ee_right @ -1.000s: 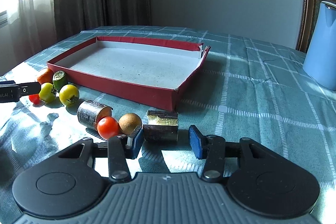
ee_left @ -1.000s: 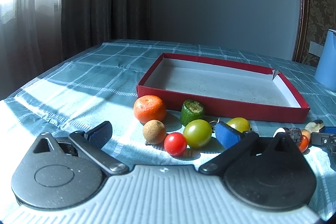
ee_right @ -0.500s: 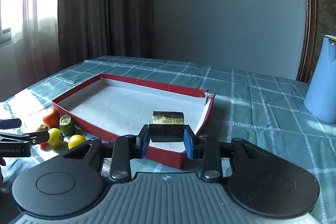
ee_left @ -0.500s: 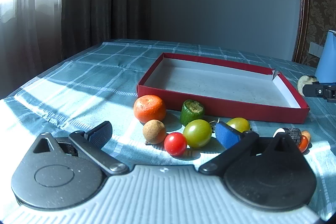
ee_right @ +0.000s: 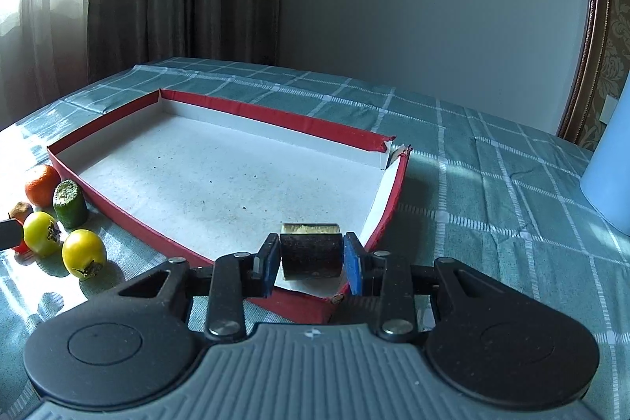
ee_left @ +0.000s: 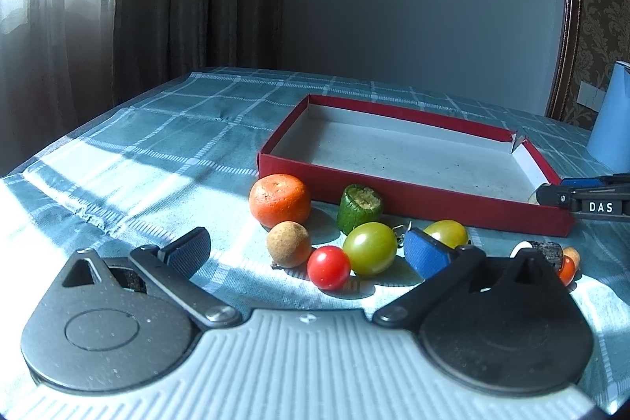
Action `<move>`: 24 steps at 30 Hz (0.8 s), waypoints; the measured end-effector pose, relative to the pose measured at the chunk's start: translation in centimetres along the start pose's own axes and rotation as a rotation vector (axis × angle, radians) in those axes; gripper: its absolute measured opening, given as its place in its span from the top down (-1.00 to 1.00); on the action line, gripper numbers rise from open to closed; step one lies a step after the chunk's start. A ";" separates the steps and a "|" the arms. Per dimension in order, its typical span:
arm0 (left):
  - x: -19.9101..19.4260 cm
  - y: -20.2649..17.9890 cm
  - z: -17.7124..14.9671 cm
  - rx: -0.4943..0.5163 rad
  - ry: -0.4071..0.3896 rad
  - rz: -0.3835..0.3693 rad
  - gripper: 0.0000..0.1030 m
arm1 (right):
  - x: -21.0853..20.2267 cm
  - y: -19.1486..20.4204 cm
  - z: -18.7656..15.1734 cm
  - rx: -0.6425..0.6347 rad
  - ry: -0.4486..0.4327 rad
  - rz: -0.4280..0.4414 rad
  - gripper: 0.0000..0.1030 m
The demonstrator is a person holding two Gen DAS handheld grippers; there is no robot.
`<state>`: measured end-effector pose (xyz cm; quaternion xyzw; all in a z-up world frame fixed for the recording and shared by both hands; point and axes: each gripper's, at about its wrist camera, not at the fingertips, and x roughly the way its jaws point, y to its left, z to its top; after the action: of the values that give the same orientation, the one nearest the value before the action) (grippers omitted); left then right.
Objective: Organize fruits
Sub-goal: 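Carry the piece into the red tray and open the right gripper, then reach the left gripper to the tangerine and close on it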
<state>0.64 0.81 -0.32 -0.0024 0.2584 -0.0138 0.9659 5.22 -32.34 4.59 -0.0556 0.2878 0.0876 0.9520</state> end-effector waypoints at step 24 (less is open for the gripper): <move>3.0 4.8 5.1 -0.106 0.111 0.039 -1.00 | -6.1 -3.6 -5.9 0.275 -0.094 0.067 -0.75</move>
<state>5.88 5.53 2.56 -0.0478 0.3119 0.0186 0.9487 -2.27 -37.58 3.35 0.0891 0.2538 0.0814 0.9597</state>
